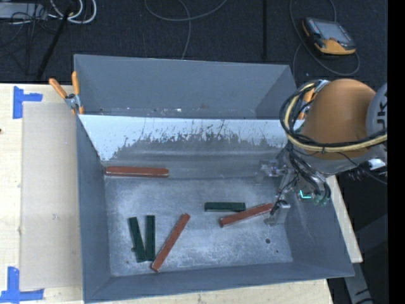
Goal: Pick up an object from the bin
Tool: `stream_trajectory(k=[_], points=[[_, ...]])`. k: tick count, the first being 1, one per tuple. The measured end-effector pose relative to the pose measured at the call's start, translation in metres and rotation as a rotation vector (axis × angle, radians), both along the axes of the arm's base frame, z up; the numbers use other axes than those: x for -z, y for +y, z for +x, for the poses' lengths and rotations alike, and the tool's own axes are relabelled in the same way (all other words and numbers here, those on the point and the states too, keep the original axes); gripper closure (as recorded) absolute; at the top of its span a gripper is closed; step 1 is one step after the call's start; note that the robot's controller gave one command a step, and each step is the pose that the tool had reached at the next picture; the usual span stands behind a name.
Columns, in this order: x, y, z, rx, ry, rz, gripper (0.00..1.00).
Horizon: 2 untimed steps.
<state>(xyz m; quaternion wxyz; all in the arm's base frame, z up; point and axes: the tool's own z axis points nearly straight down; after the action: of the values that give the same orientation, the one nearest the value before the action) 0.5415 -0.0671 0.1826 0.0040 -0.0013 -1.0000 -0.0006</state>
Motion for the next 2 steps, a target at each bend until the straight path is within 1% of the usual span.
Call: stream_trajectory(k=[1,2], points=[[0.1173,0.0407,0.0152,-0.037,-0.002,0.001,0.00],[0.1173,0.0407,0.0156,-0.039,-0.008,-0.001,0.00]])
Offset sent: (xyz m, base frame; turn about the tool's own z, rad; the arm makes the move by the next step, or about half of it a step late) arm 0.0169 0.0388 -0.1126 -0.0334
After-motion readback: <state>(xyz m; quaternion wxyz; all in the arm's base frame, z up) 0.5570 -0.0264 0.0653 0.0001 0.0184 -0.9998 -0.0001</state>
